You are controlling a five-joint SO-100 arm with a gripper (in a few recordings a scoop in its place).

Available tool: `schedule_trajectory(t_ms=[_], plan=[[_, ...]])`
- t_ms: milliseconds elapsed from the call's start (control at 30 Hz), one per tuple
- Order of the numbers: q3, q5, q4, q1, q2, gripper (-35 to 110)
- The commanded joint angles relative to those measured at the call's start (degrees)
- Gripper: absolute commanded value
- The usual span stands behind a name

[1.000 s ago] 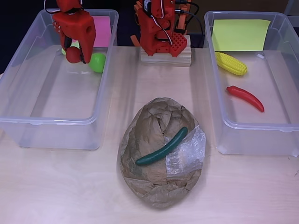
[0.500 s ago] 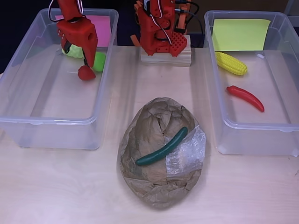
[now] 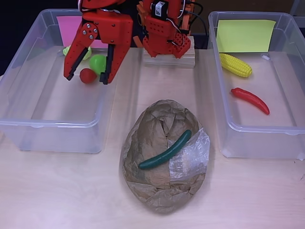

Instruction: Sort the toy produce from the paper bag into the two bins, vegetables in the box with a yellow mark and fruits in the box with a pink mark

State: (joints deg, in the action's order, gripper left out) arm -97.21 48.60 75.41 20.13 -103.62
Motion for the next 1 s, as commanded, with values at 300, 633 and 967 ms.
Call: schedule_trajectory(t_ms=[300, 633, 967], plan=[[8.3, 34.7, -3.4, -24.0, 16.0, 32], [10.2, 71.8, -14.9, -32.9, 28.3, 28], [-2.8, 78.5, -26.1, -31.8, 31.8, 29]])
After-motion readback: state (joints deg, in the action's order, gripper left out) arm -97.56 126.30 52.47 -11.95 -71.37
